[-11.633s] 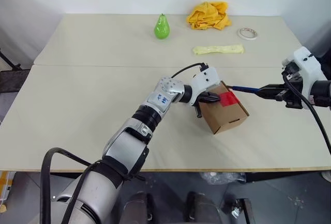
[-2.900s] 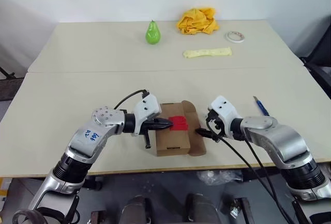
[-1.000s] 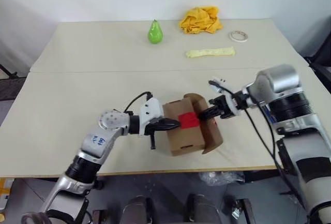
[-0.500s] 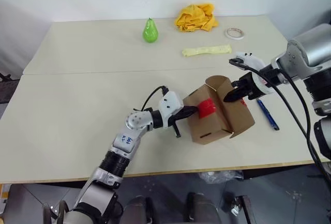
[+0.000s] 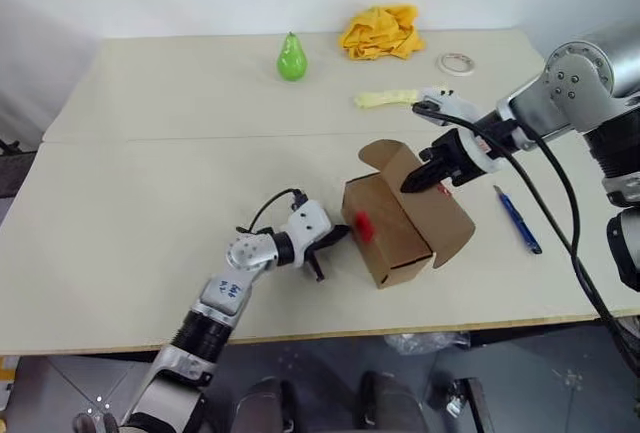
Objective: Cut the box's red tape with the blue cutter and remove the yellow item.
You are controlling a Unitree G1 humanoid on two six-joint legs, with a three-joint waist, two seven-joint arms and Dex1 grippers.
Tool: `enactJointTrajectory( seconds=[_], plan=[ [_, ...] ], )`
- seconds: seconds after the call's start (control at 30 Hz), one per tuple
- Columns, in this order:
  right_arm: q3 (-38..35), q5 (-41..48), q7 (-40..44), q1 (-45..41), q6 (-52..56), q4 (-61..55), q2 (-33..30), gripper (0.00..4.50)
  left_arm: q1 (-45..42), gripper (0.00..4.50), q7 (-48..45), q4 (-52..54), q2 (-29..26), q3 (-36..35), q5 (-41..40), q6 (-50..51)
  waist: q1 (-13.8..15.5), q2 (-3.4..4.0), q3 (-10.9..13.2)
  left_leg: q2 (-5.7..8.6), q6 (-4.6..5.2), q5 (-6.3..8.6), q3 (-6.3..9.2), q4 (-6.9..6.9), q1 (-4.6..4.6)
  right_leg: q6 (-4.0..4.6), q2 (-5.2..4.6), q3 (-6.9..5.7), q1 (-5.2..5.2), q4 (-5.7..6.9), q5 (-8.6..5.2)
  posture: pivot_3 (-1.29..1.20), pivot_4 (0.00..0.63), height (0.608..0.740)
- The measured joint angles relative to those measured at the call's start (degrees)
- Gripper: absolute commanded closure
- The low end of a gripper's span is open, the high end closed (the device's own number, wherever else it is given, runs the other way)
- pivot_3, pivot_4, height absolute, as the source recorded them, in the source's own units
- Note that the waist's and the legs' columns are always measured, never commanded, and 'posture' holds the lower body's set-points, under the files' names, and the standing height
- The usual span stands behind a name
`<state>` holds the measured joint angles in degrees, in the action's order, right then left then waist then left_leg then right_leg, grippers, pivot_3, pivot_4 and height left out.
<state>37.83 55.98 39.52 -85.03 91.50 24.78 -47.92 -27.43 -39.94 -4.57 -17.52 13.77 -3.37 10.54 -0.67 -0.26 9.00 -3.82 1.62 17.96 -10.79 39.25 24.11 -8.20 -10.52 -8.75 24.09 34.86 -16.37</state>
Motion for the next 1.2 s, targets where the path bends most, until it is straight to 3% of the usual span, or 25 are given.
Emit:
enactJointTrajectory(
  seconds=[0.17, 0.27, 0.5, 0.67, 0.8, 1.0, 1.2],
  plan=[
    [-3.36, 3.65, -6.70, 1.96, 0.35, 0.08, 0.43, 4.45, -4.22, 4.50, -9.46, 12.93, -6.70, -4.98, -13.19, 16.17, -0.25, 0.00, 0.00, 0.01, 0.00, 0.00, -0.01, 0.01, -0.01, 0.00, -0.01, 0.00, -0.02, 0.00, 0.00, 0.00, 0.150, 0.740],
    [-5.75, 5.05, -10.23, 3.65, 0.69, -0.03, 0.89, 4.45, -7.85, 4.50, -10.35, 14.71, -4.92, -5.23, -16.55, 20.80, -0.14, -0.02, 0.00, 0.03, 0.01, -0.01, -0.09, 0.07, -0.05, -0.01, -0.01, -0.08, -0.19, -0.02, 0.00, 0.00, 0.150, 0.740],
    [-11.33, 8.99, -17.55, 7.31, 0.55, -1.85, 1.53, 4.45, -11.93, 4.50, -6.80, 7.79, 3.34, 3.11, -11.95, 20.39, -0.39, -0.06, -0.03, 0.02, -0.02, -0.03, -0.19, 0.15, -0.06, 0.00, 0.04, -0.23, -0.34, -0.08, 0.00, 0.00, 0.150, 0.740],
    [-14.61, 10.74, -21.94, 9.58, 0.64, -2.79, 1.44, 4.45, -13.86, 4.50, -0.30, 1.79, 7.75, 6.61, -5.26, 14.73, -0.65, -0.20, -0.12, 0.02, -0.02, -0.03, -0.15, 0.15, -0.18, -0.01, 0.03, -0.25, -0.50, -0.12, 0.00, 0.00, 0.150, 0.740],
    [-17.44, 11.47, -24.66, 11.89, 0.19, -3.56, 1.39, 4.45, -13.47, 4.50, 2.45, 1.94, 7.76, 7.76, -2.93, 15.44, -0.78, -0.44, -0.27, -0.03, -0.02, -0.03, -0.01, 0.08, -0.48, 0.01, 0.02, -0.17, -0.66, -0.10, -0.01, 0.00, 0.150, 0.740],
    [-18.87, 5.88, -21.24, 12.47, 0.33, -2.85, -2.13, 4.45, -9.77, 4.50, -4.34, 11.00, -1.05, 7.38, -5.41, 21.82, -0.93, -0.31, -0.35, -0.09, -0.17, 0.05, 0.05, -0.15, -0.80, 0.11, 0.03, -0.15, -0.68, 0.04, -0.06, 0.00, 0.150, 0.740],
    [-13.31, -4.68, -6.93, 13.27, -4.07, -3.63, -6.43, 4.45, -7.55, 4.50, -5.07, 12.20, -2.08, 5.63, -6.75, 21.80, 0.15, -0.23, -0.35, -0.03, -0.08, 0.05, -0.05, -0.06, -0.78, 0.11, -0.03, -0.11, -0.71, -0.09, -0.06, 0.00, 0.150, 0.740]
  ],
)
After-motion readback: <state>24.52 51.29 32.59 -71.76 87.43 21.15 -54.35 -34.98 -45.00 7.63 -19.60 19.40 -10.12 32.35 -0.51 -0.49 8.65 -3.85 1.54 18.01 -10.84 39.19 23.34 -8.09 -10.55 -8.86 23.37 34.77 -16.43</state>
